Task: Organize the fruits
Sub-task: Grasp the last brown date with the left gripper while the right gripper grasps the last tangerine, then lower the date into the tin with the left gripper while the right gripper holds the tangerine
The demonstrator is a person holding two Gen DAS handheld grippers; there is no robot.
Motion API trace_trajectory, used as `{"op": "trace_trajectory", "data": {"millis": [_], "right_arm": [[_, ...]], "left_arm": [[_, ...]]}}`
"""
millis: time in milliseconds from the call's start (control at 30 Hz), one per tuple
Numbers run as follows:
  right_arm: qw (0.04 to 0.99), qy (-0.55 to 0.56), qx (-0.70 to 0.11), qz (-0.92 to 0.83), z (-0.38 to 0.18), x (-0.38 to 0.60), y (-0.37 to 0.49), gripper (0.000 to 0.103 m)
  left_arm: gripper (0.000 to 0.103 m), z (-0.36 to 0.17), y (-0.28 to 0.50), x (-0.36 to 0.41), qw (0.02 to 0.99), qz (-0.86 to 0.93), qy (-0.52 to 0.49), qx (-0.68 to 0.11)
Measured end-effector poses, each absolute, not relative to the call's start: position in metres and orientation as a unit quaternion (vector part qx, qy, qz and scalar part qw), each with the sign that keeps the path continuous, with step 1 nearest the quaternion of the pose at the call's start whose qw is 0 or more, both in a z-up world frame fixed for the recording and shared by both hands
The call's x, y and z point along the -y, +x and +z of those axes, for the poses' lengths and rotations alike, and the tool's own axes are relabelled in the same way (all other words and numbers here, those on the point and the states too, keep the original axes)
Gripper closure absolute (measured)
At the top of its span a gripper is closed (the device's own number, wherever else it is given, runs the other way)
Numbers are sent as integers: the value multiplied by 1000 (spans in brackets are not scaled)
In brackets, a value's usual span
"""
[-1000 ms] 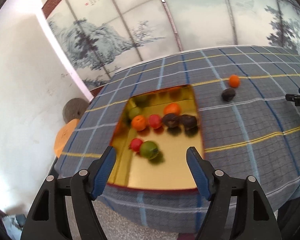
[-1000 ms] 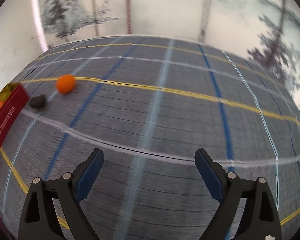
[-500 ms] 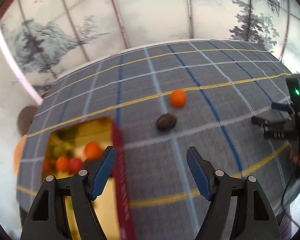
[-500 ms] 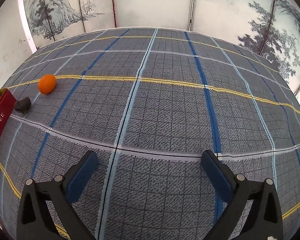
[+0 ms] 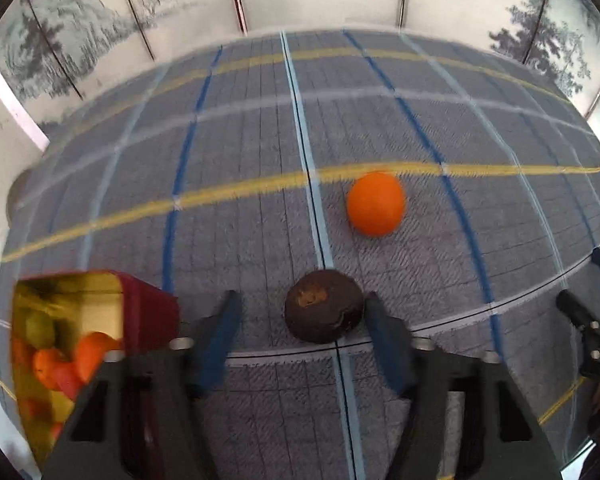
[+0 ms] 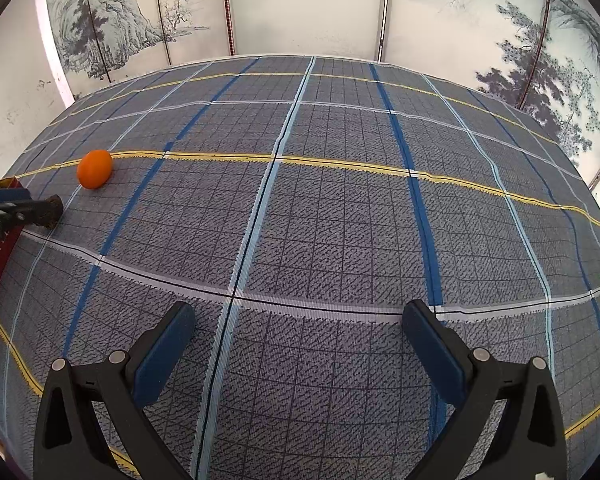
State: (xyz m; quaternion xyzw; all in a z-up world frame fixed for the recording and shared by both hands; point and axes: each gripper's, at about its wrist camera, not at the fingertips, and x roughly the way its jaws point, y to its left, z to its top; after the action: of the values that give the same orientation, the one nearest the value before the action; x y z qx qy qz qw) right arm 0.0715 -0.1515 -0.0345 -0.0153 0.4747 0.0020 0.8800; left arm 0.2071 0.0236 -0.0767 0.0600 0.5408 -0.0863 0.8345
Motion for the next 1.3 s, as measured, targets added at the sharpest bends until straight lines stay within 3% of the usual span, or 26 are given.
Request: {"op": "trace_trajectory", "data": {"millis": [33, 333, 533, 767, 867, 933, 967, 1000, 1033, 1067, 1300], "right_arm": [[880, -15, -475, 2, -34, 152, 72, 0], [891, 24, -451, 43, -26, 156, 64, 0], [899, 3, -381, 216, 15, 90, 74, 0], [869, -23, -427, 250, -13, 16, 150, 1], [866, -34, -438, 237, -26, -1, 167, 9], [863, -38, -449, 227, -36, -7, 177, 27], [858, -39, -459, 226, -41, -9, 183, 29], [862, -50, -454, 221, -41, -11, 184, 40], [860, -55, -457, 220, -41, -14, 185, 64], [859, -52, -459, 222, -39, -15, 186, 70], [873, -20, -433, 221, -21, 11, 121, 70]], "left_arm": [[65, -76, 207, -28, 842, -95, 33, -530], [65, -50, 153, -33, 864, -94, -2, -495], [65, -26, 105, -42, 867, -114, -17, -485], [65, -2, 70, -72, 876, -110, -30, -469], [65, 4, 60, -89, 879, -103, -37, -465], [65, 6, 56, -100, 881, -92, -42, -462], [65, 7, 54, -106, 881, -88, -50, -462], [65, 7, 52, -112, 881, -84, -58, -461], [65, 8, 51, -118, 882, -78, -65, -460], [65, 8, 49, -124, 883, -70, -70, -459], [65, 9, 25, -183, 893, -3, -74, -444]]}}
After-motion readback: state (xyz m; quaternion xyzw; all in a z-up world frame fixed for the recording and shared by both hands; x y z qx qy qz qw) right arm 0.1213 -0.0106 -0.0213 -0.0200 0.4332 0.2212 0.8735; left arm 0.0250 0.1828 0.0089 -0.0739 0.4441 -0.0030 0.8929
